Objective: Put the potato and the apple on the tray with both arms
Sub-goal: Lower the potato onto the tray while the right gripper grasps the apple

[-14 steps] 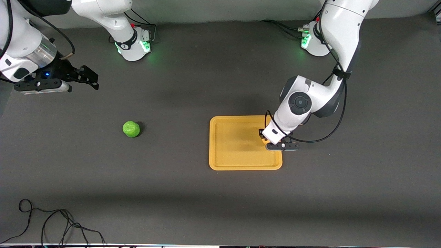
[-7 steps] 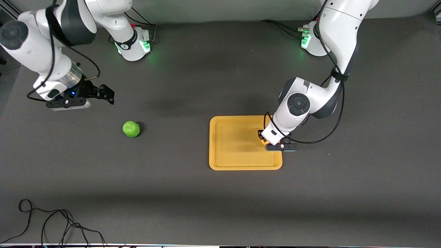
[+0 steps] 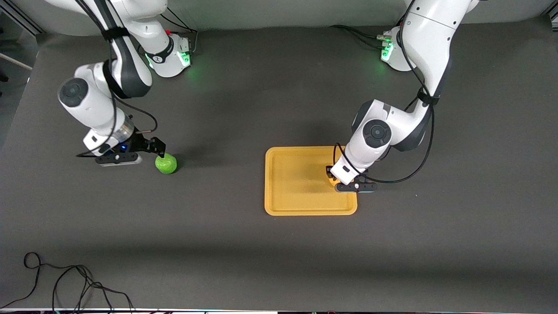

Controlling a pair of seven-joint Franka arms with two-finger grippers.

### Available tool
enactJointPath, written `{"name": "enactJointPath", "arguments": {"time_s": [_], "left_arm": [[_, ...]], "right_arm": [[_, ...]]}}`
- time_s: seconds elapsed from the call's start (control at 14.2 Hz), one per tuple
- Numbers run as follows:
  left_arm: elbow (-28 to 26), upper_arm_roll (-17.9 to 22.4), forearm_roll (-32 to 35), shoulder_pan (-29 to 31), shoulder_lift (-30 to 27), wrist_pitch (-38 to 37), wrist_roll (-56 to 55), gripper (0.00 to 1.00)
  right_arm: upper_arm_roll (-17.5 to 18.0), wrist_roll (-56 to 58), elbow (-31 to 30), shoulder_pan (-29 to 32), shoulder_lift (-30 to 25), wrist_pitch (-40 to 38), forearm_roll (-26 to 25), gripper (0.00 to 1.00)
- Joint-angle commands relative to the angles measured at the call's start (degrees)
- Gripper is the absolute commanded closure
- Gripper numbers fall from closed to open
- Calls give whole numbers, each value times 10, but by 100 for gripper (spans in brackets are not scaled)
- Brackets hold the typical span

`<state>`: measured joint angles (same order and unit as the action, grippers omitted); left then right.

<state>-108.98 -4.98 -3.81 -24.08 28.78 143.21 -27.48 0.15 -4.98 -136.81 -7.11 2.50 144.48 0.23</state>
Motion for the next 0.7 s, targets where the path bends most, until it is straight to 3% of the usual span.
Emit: {"name": "enactJointPath", "arguments": {"time_s": [0.0,0.35,0.63], "left_arm": [[-5,8,-4,-10,1,15,-10,0],[-4,8,-4,-7,-33,-2,-18,0],[16,20,2,23,-121,-114,-6,0]], "right_arm": [[-5,-9,-6,-5,48,55,-5,0],[-6,-5,-57,-2,94,164,-5,0],[-9,-4,-57,-2,112,167,-4,0]]}}
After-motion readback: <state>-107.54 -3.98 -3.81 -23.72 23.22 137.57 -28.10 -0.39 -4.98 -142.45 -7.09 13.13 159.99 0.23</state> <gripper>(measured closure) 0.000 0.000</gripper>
